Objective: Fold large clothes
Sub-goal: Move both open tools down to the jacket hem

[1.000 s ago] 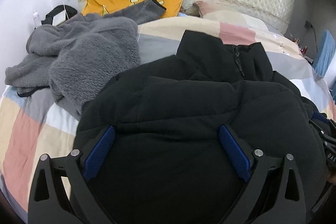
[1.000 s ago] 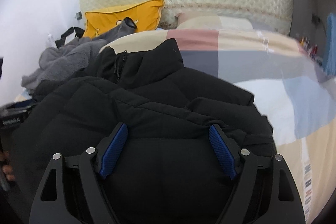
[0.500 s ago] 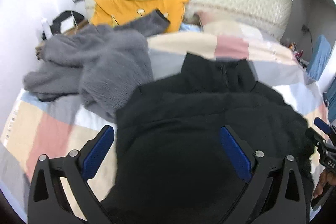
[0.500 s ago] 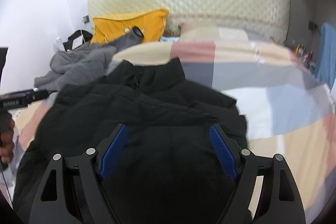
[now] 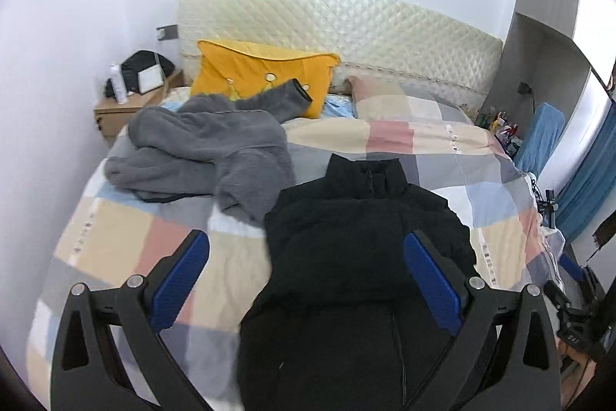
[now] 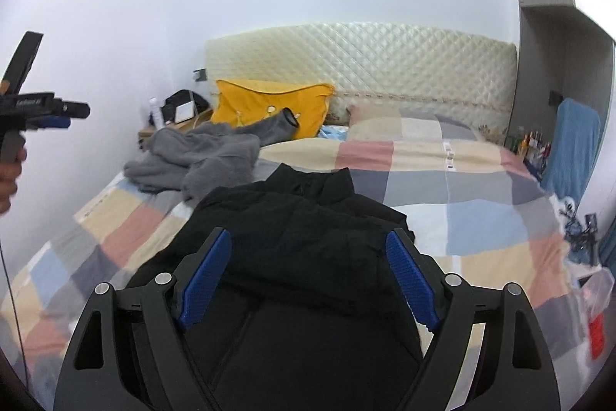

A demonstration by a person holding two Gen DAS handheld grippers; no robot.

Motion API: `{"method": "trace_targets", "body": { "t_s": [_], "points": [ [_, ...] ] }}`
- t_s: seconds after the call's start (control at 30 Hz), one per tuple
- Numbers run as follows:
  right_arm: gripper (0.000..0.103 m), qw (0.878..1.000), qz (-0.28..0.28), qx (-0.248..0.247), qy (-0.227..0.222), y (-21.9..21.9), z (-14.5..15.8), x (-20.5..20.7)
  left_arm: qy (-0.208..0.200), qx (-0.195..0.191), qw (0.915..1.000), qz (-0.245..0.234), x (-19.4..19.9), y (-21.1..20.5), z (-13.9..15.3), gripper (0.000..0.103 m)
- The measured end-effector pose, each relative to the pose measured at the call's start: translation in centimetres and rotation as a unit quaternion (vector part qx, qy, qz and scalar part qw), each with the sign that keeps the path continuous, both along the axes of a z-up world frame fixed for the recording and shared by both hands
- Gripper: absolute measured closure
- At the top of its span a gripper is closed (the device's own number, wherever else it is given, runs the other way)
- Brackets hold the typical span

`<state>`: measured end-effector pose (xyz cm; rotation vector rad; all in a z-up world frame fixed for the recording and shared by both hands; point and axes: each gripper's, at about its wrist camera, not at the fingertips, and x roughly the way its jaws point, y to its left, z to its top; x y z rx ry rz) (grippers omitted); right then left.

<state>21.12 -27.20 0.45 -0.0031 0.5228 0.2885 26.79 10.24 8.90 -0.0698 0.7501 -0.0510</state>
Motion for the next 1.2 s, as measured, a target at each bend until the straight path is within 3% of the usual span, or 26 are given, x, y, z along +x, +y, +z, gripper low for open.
{"method": "trace_targets", "body": {
  "t_s": [0.13, 0.17, 0.3, 0.43, 0.57, 0.7, 0.9, 1.03, 1.1, 1.13, 1.2],
  "points": [
    [0.021, 0.999, 0.028, 0.016, 0.021, -2.1, 1.8, -4.9, 0.032, -0.038, 0.9988, 0.000, -4.9, 2.5, 2.1, 0.002],
    [0.021, 0.999, 0.034, 0.021, 0.036, -2.8, 2.0, -6.0, 0.024, -0.068, 0.9973, -0.015, -6.8, 3.5, 2.9, 0.002],
    [0.021, 0.995, 0.043, 0.029, 0.083, -5.3, 1.7, -9.5, 0.026, -0.095, 0.9948, -0.027, -11.3, 5.6, 3.0, 0.002],
    [0.021, 0.985, 0.050, 0.057, 0.154, -7.9, -0.8, -11.0, 0.070, -0.101, 0.9919, -0.029, -14.2, 7.3, -1.2, 0.002],
    [0.021, 0.974, 0.048, 0.066, 0.211, -10.1, -4.6, -11.6, 0.118, -0.135, 0.9830, -0.040, -15.7, 9.3, -6.4, 0.002],
    [0.021, 0.960, 0.059, 0.101, 0.255, -12.5, -8.3, -11.8, 0.142, -0.132, 0.9810, -0.013, -16.1, 11.3, -11.0, 0.002],
    [0.021, 0.946, 0.051, 0.110, 0.301, -15.1, -13.6, -10.9, 0.198, -0.194, 0.9606, 0.023, -14.8, 14.7, -18.9, 0.003],
    [0.025, 0.936, 0.042, 0.124, 0.326, -16.3, -16.9, -9.1, 0.232, -0.252, 0.9389, 0.030, -14.1, 16.2, -23.8, 0.007],
    [0.030, 0.929, 0.041, 0.134, 0.341, -16.5, -18.2, -8.3, 0.245, -0.237, 0.9397, 0.023, -14.1, 16.2, -25.8, 0.009],
    [0.033, 0.926, 0.040, 0.137, 0.351, -16.5, -18.8, -7.9, 0.253, -0.247, 0.9353, 0.020, -14.1, 16.4, -26.9, 0.010],
    [0.034, 0.917, 0.055, 0.135, 0.370, -16.2, -20.1, -7.6, 0.275, -0.288, 0.9173, 0.003, -14.1, 16.5, -29.4, 0.012]
  ]
}}
